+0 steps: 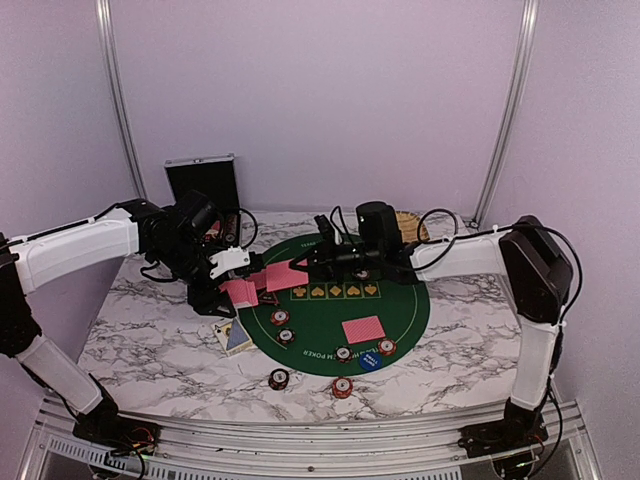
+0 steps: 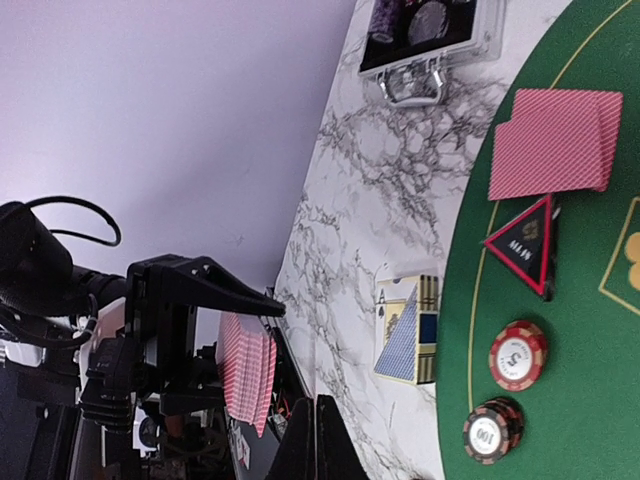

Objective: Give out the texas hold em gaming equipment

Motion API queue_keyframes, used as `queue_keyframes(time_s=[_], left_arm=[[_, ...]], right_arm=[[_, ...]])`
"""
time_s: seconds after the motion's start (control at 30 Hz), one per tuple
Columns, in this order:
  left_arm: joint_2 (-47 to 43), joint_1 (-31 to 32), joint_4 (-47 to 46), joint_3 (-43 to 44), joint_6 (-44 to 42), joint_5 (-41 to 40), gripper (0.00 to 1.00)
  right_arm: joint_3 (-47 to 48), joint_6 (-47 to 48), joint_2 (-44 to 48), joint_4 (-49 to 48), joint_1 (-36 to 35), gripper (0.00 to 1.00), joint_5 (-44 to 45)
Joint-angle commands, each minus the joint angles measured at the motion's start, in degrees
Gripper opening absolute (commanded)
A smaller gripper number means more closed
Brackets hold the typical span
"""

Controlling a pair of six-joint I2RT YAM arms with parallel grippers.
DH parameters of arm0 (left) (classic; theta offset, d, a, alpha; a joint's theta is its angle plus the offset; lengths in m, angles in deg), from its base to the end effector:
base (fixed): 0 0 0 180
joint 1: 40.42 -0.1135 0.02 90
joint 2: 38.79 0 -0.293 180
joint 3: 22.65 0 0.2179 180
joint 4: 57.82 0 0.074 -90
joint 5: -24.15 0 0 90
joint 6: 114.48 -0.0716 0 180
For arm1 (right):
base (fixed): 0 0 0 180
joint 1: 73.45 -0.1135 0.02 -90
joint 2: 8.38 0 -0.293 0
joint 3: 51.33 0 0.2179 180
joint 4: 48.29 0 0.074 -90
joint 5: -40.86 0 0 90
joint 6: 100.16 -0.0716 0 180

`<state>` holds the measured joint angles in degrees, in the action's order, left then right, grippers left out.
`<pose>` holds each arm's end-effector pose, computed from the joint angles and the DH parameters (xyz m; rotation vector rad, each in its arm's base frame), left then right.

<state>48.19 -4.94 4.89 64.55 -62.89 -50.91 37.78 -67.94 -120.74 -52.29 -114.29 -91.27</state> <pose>0.2243 -0.1825 0.2799 1.6528 2.0569 -0.3292 0.3103 0.3317 0.2566 -0.2724 2.2757 1.7454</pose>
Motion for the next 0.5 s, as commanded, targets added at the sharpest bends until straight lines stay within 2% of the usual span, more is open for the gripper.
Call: queue_keyframes(time_s=[0.0, 0.2, 0.47], left_arm=[[-0.9, 0.0, 0.0, 0.7, -0.2, 0.7, 0.02], [-0.7, 0.0, 0.0, 0.7, -0.3, 0.7, 0.01], [-0.5, 0.0, 0.1, 0.8, -0.5, 0.6, 0.01]], right_arm=[[1.0, 3.6, 2.1, 3.4, 5.1, 0.00, 0.1], [7.1, 10.7, -1.8, 12.7, 12.0, 0.00, 4.6], [19.4, 15.9, -11.8, 19.6, 17.0, 0.00, 10.2]])
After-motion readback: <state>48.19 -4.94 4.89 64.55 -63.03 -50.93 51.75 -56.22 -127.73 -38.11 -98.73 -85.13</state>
